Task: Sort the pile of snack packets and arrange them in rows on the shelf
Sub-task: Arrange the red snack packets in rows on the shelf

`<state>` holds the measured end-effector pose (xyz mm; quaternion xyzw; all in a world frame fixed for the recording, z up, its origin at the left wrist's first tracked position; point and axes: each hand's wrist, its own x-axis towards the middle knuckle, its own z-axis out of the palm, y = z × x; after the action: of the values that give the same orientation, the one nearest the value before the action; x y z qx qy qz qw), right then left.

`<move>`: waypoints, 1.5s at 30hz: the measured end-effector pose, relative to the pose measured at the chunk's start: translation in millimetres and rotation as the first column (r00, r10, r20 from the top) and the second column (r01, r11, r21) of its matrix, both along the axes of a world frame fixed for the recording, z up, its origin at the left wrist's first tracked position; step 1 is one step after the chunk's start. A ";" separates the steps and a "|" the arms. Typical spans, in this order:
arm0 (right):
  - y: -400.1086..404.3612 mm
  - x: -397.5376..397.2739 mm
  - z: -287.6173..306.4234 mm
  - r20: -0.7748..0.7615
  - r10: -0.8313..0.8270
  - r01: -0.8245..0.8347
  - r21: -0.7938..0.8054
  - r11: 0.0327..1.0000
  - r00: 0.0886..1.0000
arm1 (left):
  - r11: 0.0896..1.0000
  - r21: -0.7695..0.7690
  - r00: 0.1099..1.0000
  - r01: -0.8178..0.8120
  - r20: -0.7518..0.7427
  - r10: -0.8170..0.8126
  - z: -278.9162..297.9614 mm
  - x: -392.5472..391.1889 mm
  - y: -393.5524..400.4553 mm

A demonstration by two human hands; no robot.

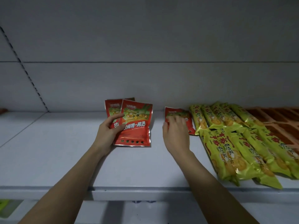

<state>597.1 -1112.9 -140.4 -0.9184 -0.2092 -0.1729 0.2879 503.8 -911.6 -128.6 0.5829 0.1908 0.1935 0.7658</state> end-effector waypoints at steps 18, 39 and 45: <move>-78.1 -52.8 87.5 -0.347 -0.029 -0.086 -0.313 0.946 0.937 | 0.991 -0.125 0.996 -0.054 0.067 0.063 3.0 -16.8 -57.4; -22.4 -88.6 55.9 -0.191 0.093 -0.168 -0.425 0.889 0.977 | 0.987 -0.099 0.979 -0.129 0.148 0.143 -3.5 -18.4 -54.1; 25.9 -102.8 20.6 -0.191 0.237 -0.275 -0.204 0.940 0.953 | 0.976 -0.098 0.977 -0.193 0.071 0.201 2.2 -7.4 -16.8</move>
<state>494.3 -1087.0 -119.8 -0.9213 -0.3213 -0.0327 0.2165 496.4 -928.4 -126.4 0.5176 0.2252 0.2830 0.7755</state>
